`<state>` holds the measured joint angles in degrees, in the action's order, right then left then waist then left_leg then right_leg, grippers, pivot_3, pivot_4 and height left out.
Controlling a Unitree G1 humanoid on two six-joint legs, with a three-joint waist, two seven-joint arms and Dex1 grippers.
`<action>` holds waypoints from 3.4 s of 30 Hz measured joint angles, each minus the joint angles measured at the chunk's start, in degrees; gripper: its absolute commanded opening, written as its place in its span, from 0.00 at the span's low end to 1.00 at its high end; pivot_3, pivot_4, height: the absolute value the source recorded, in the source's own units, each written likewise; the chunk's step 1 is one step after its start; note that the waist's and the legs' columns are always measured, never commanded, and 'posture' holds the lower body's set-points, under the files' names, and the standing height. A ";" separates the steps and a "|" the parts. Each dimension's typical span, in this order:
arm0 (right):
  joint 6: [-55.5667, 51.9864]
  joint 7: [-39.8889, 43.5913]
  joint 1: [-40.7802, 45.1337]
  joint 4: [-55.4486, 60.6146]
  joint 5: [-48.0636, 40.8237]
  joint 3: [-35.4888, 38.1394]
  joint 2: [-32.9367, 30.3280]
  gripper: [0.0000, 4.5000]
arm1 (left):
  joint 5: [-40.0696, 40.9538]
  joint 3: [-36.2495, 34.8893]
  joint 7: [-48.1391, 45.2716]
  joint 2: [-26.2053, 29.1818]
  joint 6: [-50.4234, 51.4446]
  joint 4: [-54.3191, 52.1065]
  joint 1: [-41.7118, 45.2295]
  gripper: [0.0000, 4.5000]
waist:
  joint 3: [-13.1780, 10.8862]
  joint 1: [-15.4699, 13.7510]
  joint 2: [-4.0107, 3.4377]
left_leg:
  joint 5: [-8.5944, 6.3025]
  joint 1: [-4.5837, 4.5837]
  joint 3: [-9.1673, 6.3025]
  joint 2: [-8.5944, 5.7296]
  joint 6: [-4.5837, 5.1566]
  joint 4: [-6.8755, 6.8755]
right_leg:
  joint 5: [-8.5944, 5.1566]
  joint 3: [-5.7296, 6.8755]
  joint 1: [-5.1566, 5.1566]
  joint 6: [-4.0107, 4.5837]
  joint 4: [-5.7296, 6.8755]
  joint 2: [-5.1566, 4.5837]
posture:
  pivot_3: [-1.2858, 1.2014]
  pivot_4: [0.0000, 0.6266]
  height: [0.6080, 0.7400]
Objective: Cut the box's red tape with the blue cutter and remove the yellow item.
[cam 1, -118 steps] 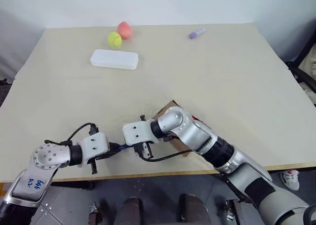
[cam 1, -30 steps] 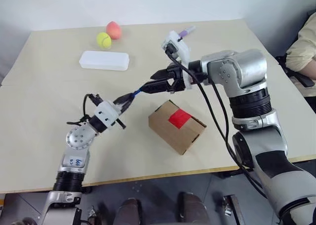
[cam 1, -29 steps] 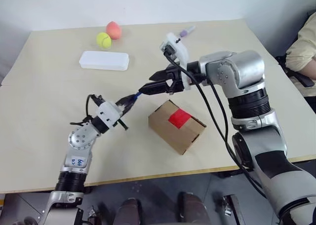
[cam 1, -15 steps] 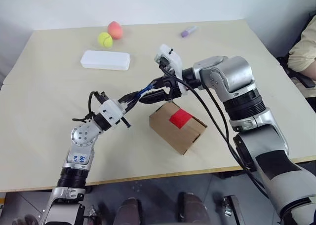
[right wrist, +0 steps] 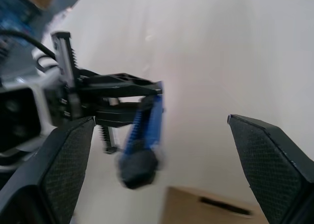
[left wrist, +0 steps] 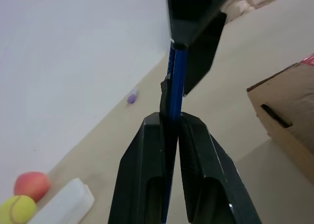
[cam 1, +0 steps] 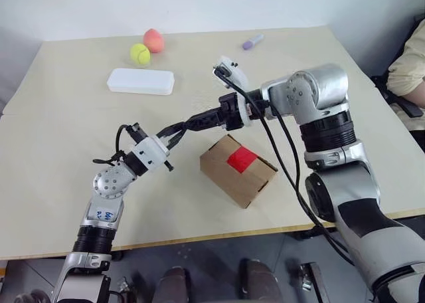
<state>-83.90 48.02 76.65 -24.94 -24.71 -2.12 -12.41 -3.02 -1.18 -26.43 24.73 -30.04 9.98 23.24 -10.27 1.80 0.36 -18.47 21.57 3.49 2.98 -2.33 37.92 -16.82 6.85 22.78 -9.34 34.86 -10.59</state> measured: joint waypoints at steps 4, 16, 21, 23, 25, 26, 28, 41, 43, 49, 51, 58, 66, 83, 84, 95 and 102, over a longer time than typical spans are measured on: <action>-4.32 -5.17 1.80 -3.95 -0.31 5.65 2.76 1.00 | -1.24 0.03 1.40 0.00 -0.91 0.05 0.06 0.09 | 0.00 -0.02 0.00 | 0.00 0.01 0.00 0.00 0.00 0.00 | 0.00 0.00 0.00 0.00 -0.01 0.00 | 0.52 0.24 1.00; -4.57 -16.36 8.00 -18.51 0.11 16.57 4.31 1.00 | -2.00 0.06 2.58 0.12 -1.87 0.21 0.07 0.09 | 0.00 0.03 0.00 | 0.00 0.03 0.00 0.00 0.00 -0.05 | 0.00 0.00 0.01 0.00 -0.02 0.00 | 0.52 0.24 1.00; -3.92 -18.37 8.17 -20.55 0.06 18.05 4.36 1.00 | -2.13 0.07 2.92 0.12 -1.90 0.21 0.06 0.09 | 0.00 0.06 0.00 | 0.00 0.03 0.00 0.00 0.00 -0.05 | 0.00 0.00 0.01 0.00 -0.02 0.00 | 0.52 0.24 1.00; -3.89 -18.59 8.23 -20.56 0.00 18.16 4.36 0.92 | -2.14 0.07 3.01 0.12 -1.90 0.21 0.06 0.09 | 0.00 0.06 0.00 | 0.00 0.03 0.00 0.00 0.00 -0.05 | 0.00 0.00 0.01 0.00 -0.02 0.00 | 0.52 0.24 1.00; -4.15 -18.60 8.24 -20.55 -0.23 18.13 4.36 0.81 | -2.21 0.07 3.08 0.13 -1.90 0.21 0.07 0.09 | 0.00 0.06 0.00 | 0.00 0.03 0.00 0.00 0.00 -0.05 | 0.00 0.00 0.01 0.00 -0.02 0.00 | 0.52 0.24 1.00; -4.52 -18.59 8.24 -20.54 -0.54 18.11 4.36 0.72 | -2.27 0.07 3.08 0.15 -1.90 0.23 0.07 0.09 | 0.00 0.06 0.00 | 0.00 0.03 0.00 0.00 0.00 -0.05 | 0.00 0.00 0.01 0.00 -0.02 0.00 | 0.52 0.24 1.00; -4.95 -18.54 8.24 -20.48 -1.18 18.10 4.37 0.55 | -2.47 0.17 3.08 0.22 -1.90 0.33 0.07 0.09 | 0.00 0.06 0.00 | 0.00 0.03 0.00 0.00 0.00 -0.05 | 0.00 0.00 0.01 0.00 -0.02 0.00 | 0.52 0.24 1.00; -4.95 -18.73 8.27 -19.63 -2.56 17.62 4.56 0.06 | -0.77 1.09 1.54 0.21 0.72 1.54 0.73 0.19 | 0.00 0.06 0.00 | 0.00 0.03 0.00 0.00 0.00 -0.06 | 0.00 0.00 0.01 0.00 -0.03 0.00 | 0.52 0.24 1.00; -5.19 -18.38 8.27 -18.56 -2.89 16.71 4.46 0.06 | 0.59 1.08 0.10 0.82 4.83 1.23 0.91 0.31 | 0.00 0.12 0.00 | 0.00 0.03 0.00 0.00 0.01 -0.06 | 0.00 0.00 0.01 0.00 -0.02 0.00 | 0.52 0.24 1.00; -5.05 -14.30 6.96 -11.18 -5.38 11.62 2.60 0.04 | -0.02 1.03 -0.12 2.31 14.14 -0.23 0.91 0.68 | 0.00 0.25 0.00 | -0.01 0.03 0.00 0.00 0.00 -0.10 | 0.00 0.00 0.03 -0.01 -0.05 0.00 | 0.52 0.24 1.00; -3.33 -11.79 4.38 -6.19 -6.09 7.61 1.32 0.04 | 3.08 0.34 -0.75 1.61 18.27 -2.27 0.90 0.82 | 0.00 0.13 0.00 | -0.01 0.03 0.00 0.00 0.00 -0.10 | 0.01 0.01 0.03 -0.02 -0.05 0.00 | 0.52 0.24 1.00; 2.32 -5.74 -0.09 3.03 -6.36 -0.18 -3.37 0.04 | 12.84 -4.58 -4.46 3.57 31.98 -7.46 0.91 1.00 | -0.01 0.29 0.01 | -0.01 0.02 -0.01 0.00 0.00 -0.10 | 0.01 0.01 0.04 -0.02 -0.04 0.00 | 0.52 0.24 1.00; 10.83 -3.21 -3.06 8.06 -5.42 -3.89 -6.53 0.04 | 26.70 -11.31 -10.93 9.46 50.07 -13.27 -2.04 1.00 | -0.02 0.39 0.03 | -0.02 0.02 -0.01 0.01 -0.02 -0.13 | 0.01 0.01 0.04 -0.02 -0.06 0.00 | 0.52 0.24 1.00; 26.60 2.52 -12.12 24.13 -1.45 -6.63 -17.32 0.04 | 37.50 -11.36 -17.46 13.53 67.37 -21.57 -4.43 1.00 | -0.05 -0.31 0.08 | -0.06 0.03 0.01 0.00 -0.02 -0.11 | 0.01 0.00 0.04 -0.02 -0.14 0.00 | 0.52 0.24 1.00; 28.48 3.25 -13.18 25.77 -0.87 -6.90 -18.57 0.04 | 37.98 -10.50 -17.52 13.45 68.69 -22.02 -3.54 1.00 | -0.06 -0.29 0.09 | -0.06 0.03 0.01 0.00 -0.02 -0.11 | 0.01 0.00 0.04 -0.02 -0.14 0.01 | 0.52 0.24 1.00; 31.47 6.05 -19.84 37.72 -0.13 -5.03 -28.67 0.04 | 39.78 -1.64 -21.16 11.72 74.69 -22.80 7.35 1.00 | -0.11 -0.55 0.17 | -0.07 0.07 0.04 0.00 0.01 0.00 | 0.01 -0.01 0.03 -0.02 -0.18 0.00 | 0.52 0.24 1.00; 21.43 3.30 -24.01 44.28 -4.81 3.37 -35.45 0.04 | 38.32 5.21 -27.23 9.01 73.48 -17.57 15.64 1.00 | -0.12 -1.89 0.20 | -0.08 0.11 0.10 0.00 0.03 0.07 | 0.01 -0.03 0.02 -0.02 -0.27 0.01 | 0.52 0.24 1.00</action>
<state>-62.47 51.32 52.64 19.34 -29.52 1.25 -47.86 35.30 4.03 -53.66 33.74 43.44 -7.58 38.87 -10.39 -0.09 0.57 -18.55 21.68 3.59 2.98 -2.30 37.99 -16.82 6.82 22.81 -9.36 34.59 -10.59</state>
